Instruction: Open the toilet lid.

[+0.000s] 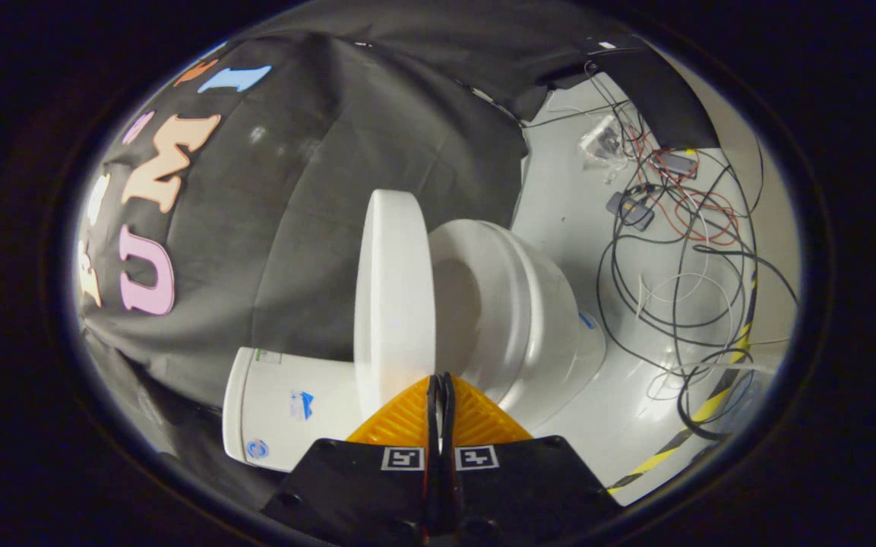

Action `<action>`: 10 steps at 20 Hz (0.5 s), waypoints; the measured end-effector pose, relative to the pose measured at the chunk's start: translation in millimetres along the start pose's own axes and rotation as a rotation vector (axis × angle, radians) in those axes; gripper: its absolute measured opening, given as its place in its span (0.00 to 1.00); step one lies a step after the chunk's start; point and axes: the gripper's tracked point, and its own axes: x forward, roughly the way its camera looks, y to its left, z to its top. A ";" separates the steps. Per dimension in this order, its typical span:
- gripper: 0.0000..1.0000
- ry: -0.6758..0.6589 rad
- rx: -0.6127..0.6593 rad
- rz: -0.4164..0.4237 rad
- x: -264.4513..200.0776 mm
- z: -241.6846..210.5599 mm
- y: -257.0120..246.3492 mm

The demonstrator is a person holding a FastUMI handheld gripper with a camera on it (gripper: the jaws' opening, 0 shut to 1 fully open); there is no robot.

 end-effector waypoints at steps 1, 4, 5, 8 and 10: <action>0.01 -0.011 -0.021 -0.014 -2.1 3.1 6.0; 0.01 -0.025 -0.075 0.006 -17.9 2.5 42.0; 0.00 -0.033 -0.102 0.008 -20.9 3.7 50.8; 0.01 -0.056 -0.151 0.027 -30.9 0.7 81.3; 0.00 -0.072 -0.187 0.048 -35.0 -2.1 100.0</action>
